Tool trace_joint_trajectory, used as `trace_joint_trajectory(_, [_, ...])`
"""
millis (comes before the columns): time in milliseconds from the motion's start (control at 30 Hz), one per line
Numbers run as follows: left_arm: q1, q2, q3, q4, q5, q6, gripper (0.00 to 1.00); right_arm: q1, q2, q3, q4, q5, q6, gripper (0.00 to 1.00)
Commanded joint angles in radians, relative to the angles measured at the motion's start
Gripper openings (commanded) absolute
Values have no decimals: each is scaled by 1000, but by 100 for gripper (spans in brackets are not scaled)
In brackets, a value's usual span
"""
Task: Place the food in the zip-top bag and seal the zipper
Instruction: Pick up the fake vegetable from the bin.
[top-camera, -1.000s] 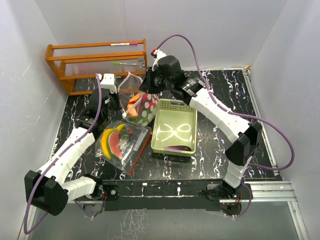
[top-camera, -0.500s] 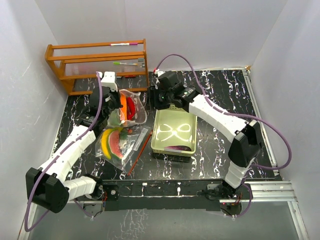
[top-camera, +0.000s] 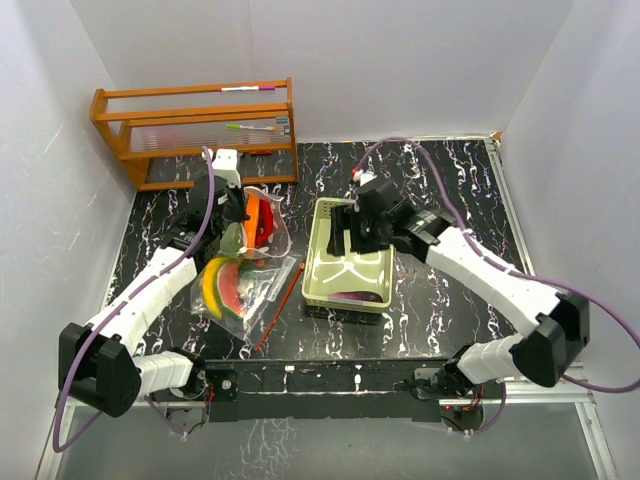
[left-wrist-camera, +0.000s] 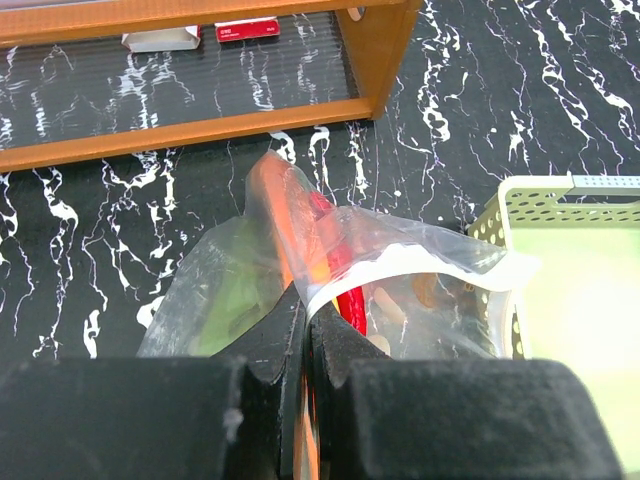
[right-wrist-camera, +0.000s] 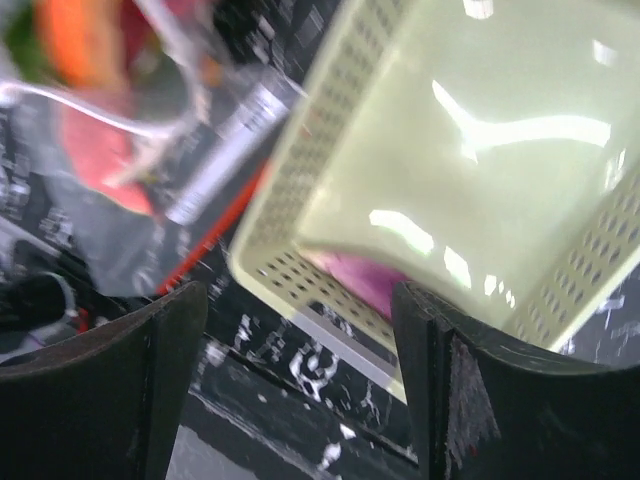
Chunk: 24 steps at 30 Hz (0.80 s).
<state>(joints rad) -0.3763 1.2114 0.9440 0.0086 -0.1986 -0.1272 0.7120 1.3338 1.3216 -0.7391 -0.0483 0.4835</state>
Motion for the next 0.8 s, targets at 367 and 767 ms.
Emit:
trace_joint_trajectory(367, [4, -33, -1, 51, -11, 14, 0, -6, 203, -99, -113, 27, 31, 78])
trace_joint_trajectory(767, [4, -30, 1, 51, -11, 12, 0, -6, 272, -146, -200, -60, -98, 78])
